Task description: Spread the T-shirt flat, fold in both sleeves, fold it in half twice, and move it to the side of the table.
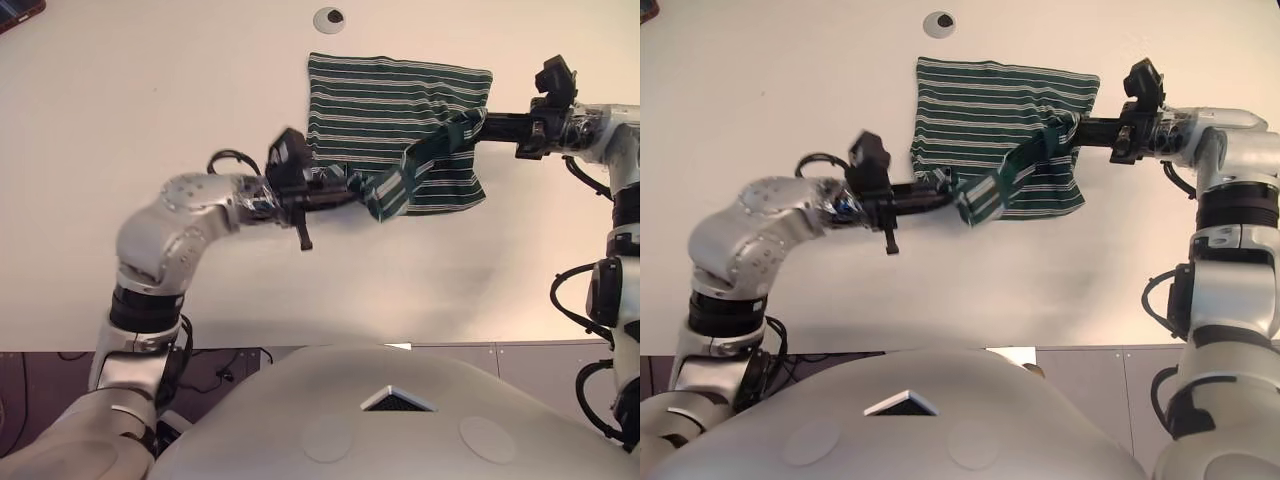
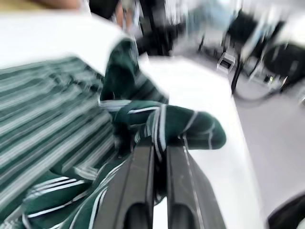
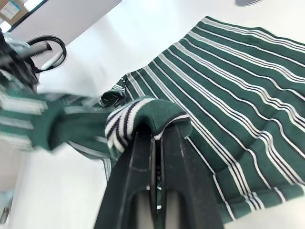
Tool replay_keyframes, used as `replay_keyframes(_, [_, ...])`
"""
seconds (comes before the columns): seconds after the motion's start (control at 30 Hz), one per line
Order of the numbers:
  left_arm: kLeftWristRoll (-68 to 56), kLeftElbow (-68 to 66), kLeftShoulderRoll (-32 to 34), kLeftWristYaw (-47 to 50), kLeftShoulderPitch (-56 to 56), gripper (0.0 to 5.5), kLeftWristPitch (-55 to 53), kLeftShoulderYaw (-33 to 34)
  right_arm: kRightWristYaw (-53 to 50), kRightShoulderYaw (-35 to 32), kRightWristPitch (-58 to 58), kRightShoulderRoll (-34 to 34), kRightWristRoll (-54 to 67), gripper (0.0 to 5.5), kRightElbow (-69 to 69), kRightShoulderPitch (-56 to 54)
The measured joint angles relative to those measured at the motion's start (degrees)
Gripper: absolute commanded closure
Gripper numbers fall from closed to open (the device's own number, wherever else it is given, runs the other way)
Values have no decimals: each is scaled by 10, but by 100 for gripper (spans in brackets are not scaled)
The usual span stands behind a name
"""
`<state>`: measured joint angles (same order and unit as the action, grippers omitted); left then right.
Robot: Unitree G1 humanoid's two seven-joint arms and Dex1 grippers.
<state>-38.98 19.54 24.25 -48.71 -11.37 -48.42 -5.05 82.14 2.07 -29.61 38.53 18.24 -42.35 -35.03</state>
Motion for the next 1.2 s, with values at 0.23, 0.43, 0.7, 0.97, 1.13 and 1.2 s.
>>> replay_keyframes(0.23, [-36,-299,-73,58,-194,543,14,101,-82,-51,8,-22,0,550,-121,-91])
replay_keyframes(0.43, [40,-636,-89,85,-352,543,99,121,-185,-66,53,-49,-25,550,-213,-127])
replay_keyframes(0.7, [106,-884,-89,83,-499,441,176,159,-239,-88,85,-76,-33,550,-260,-150])
replay_keyframes(0.97, [152,-940,-79,139,-520,364,237,196,-308,-98,105,-112,-53,550,-281,-172])
replay_keyframes(1.13, [208,-927,-31,101,-511,391,296,180,-413,-89,195,-111,-100,550,-290,-170])
replay_keyframes(1.2, [222,-891,-20,19,-484,417,302,155,-455,-91,224,-108,-112,550,-293,-168])
